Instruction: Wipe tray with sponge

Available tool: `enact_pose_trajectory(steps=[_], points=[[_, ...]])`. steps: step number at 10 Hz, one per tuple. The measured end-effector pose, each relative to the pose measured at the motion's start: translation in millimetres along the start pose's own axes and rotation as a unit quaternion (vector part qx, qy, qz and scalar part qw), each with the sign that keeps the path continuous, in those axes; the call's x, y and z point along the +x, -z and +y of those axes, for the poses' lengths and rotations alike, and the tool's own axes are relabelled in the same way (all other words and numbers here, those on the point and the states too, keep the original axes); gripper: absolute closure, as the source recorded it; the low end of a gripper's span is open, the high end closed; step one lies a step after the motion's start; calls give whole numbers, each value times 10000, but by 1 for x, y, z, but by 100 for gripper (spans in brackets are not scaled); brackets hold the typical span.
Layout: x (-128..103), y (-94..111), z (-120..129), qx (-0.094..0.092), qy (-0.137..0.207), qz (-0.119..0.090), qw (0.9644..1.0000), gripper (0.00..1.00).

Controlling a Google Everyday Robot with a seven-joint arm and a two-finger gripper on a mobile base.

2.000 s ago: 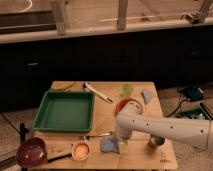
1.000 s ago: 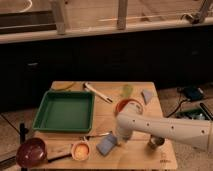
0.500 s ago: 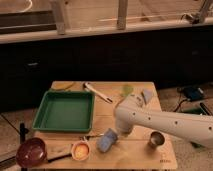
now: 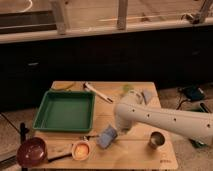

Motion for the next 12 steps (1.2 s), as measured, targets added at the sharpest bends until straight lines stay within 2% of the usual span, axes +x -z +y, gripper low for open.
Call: enact_pose_trajectory(steps=[2, 12], points=[[-6, 12, -10, 24, 9, 67, 10000, 98], [-36, 39, -41, 72, 220, 306, 9993, 97]])
